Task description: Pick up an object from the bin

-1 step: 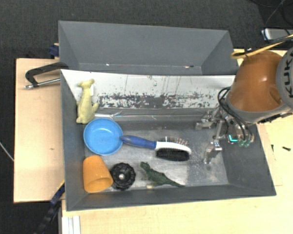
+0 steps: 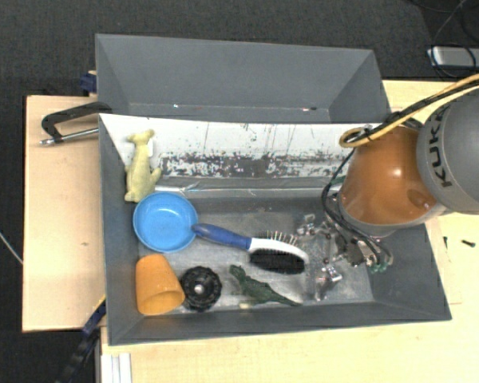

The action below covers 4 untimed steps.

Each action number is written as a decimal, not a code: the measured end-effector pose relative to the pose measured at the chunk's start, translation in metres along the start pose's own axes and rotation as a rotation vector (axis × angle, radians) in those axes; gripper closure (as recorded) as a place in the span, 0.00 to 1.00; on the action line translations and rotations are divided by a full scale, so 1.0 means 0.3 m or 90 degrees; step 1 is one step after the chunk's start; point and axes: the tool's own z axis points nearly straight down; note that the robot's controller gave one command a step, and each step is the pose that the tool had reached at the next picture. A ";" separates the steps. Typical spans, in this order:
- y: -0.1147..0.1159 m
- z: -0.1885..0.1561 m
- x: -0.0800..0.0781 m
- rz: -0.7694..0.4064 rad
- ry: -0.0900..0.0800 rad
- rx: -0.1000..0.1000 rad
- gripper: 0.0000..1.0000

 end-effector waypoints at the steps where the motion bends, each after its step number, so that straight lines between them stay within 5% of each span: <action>1: 0.084 0.026 -0.010 -0.124 -0.005 0.005 0.00; 2: 0.257 -0.021 -0.031 -0.217 -0.008 0.004 0.00; 3: 0.252 -0.021 -0.034 -0.216 -0.010 0.005 1.00; 4: 0.241 -0.396 -0.042 -0.152 -0.010 0.004 1.00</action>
Offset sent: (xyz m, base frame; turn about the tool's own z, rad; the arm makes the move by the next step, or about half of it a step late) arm -0.0067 0.0268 -0.0110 -0.1992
